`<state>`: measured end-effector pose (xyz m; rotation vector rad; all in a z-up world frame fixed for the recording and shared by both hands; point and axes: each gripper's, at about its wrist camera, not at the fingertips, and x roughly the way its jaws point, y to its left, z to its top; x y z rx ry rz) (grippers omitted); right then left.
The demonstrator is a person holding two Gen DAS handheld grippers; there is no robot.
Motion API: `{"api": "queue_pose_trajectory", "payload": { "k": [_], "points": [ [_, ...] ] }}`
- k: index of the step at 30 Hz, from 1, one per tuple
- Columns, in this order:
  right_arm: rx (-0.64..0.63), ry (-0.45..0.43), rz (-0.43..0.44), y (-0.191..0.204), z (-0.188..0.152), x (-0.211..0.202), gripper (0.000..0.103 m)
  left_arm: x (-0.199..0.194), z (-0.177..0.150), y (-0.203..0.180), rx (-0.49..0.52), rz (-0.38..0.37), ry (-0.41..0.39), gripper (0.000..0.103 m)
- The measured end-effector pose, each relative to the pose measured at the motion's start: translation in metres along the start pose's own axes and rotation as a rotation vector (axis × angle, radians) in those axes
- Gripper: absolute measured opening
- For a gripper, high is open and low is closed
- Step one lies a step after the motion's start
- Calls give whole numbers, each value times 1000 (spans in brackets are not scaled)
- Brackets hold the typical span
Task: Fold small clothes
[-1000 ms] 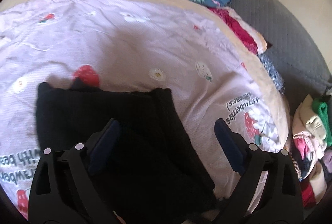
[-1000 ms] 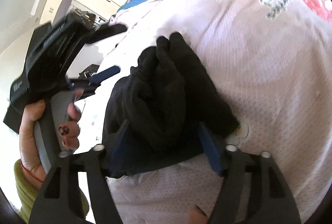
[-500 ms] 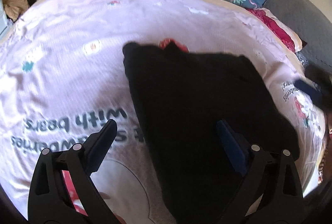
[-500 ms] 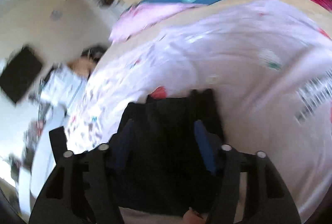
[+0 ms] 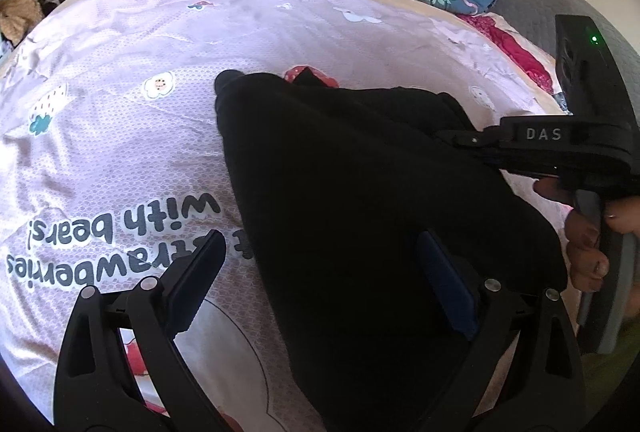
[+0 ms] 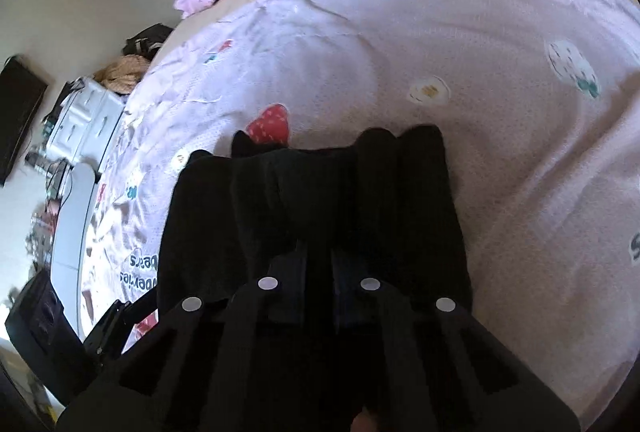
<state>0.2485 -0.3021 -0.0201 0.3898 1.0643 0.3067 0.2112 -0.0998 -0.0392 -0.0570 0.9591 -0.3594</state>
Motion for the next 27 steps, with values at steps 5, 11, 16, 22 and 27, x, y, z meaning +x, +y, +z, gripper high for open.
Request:
{"api": "queue_pose_trajectory", "payload": {
  "k": [5, 11, 16, 22, 27],
  "points": [
    [-113, -106, -27, 7, 3, -34, 6, -6, -1, -8, 11, -60, 5, 90],
    [-190, -99, -108, -5, 8, -35, 6, -2, -5, -20, 30, -72, 35, 90],
    [-222, -74, -162, -11, -1, -3, 8, 4, -8, -16, -1, -82, 59, 90],
    [-72, -116, 10, -37, -11, -35, 44, 0, -10, -12, 1, -80, 53, 90],
    [-31, -55, 125, -48, -24, -36, 55, -4, -17, -9, -18, -89, 34, 90]
  ]
}}
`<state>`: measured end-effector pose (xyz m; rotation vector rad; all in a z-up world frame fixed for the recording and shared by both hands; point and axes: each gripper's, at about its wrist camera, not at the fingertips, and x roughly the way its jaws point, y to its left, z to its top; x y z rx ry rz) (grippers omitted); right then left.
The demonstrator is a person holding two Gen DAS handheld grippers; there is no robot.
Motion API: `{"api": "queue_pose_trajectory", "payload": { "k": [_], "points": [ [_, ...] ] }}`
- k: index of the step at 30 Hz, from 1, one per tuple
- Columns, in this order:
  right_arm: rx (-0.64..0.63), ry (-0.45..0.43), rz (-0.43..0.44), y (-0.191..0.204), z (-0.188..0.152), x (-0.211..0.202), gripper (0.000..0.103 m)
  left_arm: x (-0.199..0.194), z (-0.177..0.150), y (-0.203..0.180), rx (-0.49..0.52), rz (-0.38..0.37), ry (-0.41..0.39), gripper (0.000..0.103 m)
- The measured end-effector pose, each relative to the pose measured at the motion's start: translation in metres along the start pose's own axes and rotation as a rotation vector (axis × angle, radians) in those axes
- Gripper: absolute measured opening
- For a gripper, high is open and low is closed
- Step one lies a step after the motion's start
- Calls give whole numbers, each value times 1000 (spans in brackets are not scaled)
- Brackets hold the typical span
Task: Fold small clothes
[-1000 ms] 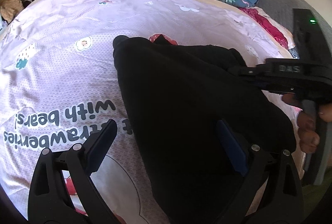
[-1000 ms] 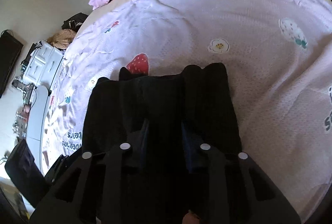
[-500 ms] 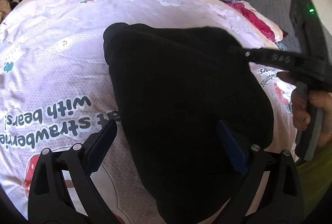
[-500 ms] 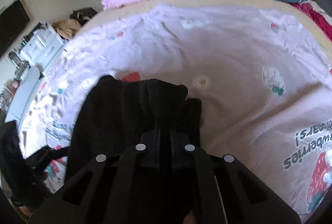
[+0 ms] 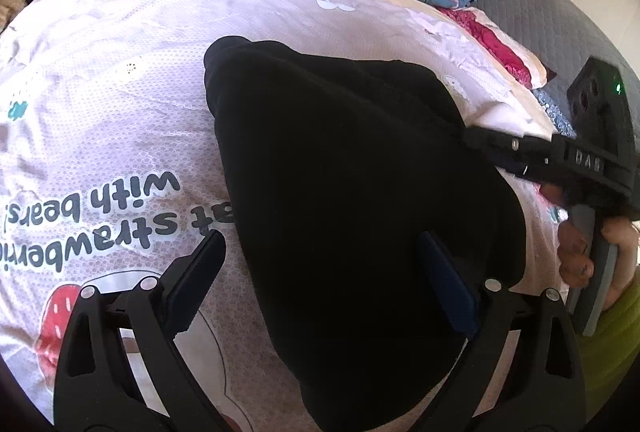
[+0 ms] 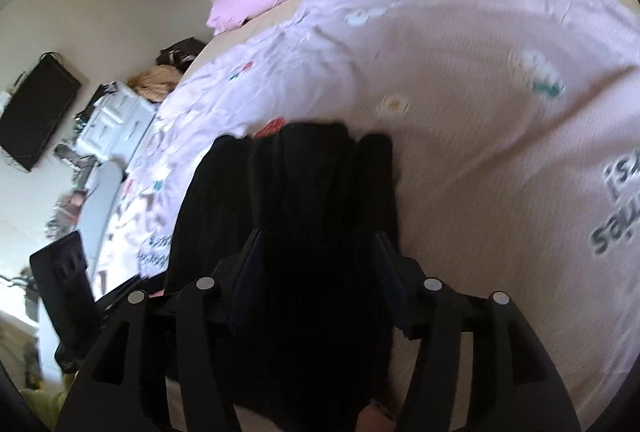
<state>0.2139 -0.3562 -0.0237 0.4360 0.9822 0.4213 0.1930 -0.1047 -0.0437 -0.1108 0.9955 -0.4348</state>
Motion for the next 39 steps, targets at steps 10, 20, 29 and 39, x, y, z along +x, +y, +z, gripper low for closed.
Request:
{"api": "queue_pose_trajectory", "payload": {
  "k": [10, 20, 29, 39],
  "points": [
    [6, 25, 25, 8, -3, 18, 41, -11, -9, 6, -2, 1, 2, 90],
    [-224, -39, -106, 55, 2, -8, 20, -23, 1, -3, -2, 0, -14, 90],
    [-230, 21, -266, 37, -11, 17, 21, -9, -3, -15, 21, -11, 38, 90],
    [-184, -71, -334, 33, -27, -6, 52, -11, -9, -16, 11, 2, 49, 93]
  ]
}}
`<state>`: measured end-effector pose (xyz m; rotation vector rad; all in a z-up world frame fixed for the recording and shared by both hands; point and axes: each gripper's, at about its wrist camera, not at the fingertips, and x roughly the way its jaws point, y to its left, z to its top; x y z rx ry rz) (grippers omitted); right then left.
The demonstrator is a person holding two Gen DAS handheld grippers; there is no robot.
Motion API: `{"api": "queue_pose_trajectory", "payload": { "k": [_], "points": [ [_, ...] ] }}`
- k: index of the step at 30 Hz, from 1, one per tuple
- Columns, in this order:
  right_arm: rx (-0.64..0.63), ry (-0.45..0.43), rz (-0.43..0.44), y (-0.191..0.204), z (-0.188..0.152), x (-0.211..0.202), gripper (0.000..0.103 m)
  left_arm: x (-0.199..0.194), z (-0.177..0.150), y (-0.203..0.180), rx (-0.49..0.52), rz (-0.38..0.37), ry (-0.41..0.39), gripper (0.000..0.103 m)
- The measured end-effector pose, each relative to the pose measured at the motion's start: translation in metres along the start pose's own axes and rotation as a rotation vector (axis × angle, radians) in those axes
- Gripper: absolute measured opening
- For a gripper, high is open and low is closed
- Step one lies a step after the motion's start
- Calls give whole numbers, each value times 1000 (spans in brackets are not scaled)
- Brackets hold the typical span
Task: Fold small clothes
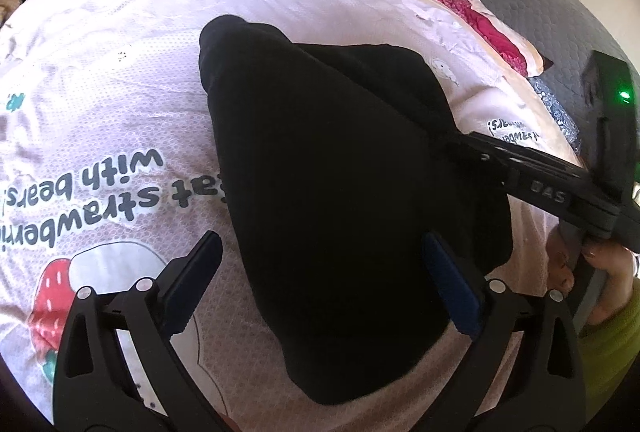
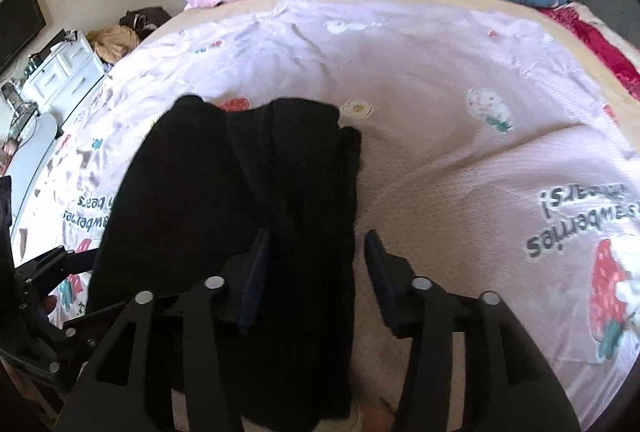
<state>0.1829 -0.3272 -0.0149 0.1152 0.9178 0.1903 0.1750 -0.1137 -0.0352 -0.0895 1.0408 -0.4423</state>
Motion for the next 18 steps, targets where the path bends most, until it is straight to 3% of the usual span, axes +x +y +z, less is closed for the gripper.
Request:
{"api": "queue_pose_trajectory", "payload": {
  "k": [6, 10, 18],
  "points": [
    [29, -89, -41, -1, -14, -50, 81, -20, -7, -5, 12, 5, -31, 93],
    [37, -163, -50, 6, -28, -89, 95, -42, -13, -9, 17, 8, -64, 94],
    [41, -292, -55, 25, -61, -151, 99, -91, -32, -13, 25, 30, -147, 94]
  ]
}}
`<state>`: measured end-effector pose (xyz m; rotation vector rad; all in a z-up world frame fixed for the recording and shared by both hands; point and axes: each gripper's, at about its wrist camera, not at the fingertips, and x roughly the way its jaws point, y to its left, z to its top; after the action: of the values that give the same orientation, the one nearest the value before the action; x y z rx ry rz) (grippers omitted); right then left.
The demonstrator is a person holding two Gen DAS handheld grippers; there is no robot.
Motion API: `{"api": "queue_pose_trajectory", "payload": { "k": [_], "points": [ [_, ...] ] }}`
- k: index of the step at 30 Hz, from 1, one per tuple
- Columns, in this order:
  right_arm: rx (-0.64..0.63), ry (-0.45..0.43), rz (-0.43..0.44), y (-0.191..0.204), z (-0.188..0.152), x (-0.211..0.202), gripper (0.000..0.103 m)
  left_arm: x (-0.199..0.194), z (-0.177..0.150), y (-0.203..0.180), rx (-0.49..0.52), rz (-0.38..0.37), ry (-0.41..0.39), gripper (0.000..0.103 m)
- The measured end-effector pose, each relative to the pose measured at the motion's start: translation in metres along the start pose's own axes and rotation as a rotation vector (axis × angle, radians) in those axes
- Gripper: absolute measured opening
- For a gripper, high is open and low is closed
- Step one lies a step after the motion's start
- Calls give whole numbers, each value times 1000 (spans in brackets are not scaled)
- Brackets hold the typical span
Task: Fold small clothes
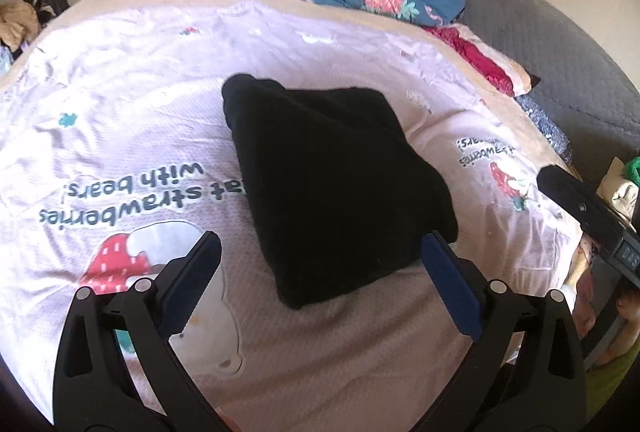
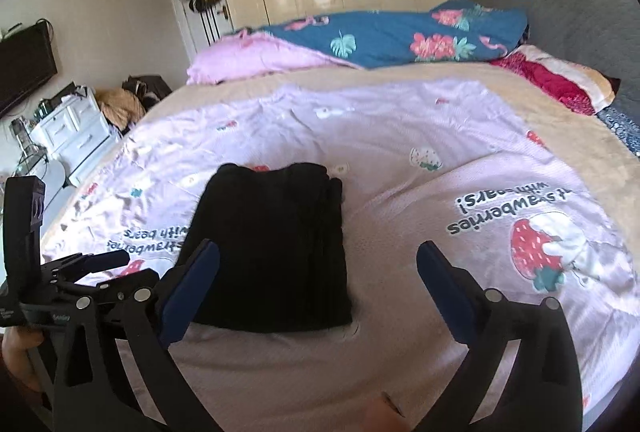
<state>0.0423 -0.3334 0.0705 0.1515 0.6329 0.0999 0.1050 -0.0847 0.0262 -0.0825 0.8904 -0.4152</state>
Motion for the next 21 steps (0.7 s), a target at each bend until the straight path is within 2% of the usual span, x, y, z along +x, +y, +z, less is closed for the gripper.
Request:
{"api": "queue_pose_trajectory", "payload": {
  "k": [7, 13, 21],
  "points": [
    [-37, -44, -27, 18, -21, -33, 99, -36, -17, -1, -1, 4, -73, 94],
    [-47, -74, -33, 32, -38, -52, 99, -54, -34, 1, -1, 10, -98, 94],
    [-79, -118, -88, 44, -60, -67, 99, -70, -54, 8, 19, 26, -130, 94]
  ]
}}
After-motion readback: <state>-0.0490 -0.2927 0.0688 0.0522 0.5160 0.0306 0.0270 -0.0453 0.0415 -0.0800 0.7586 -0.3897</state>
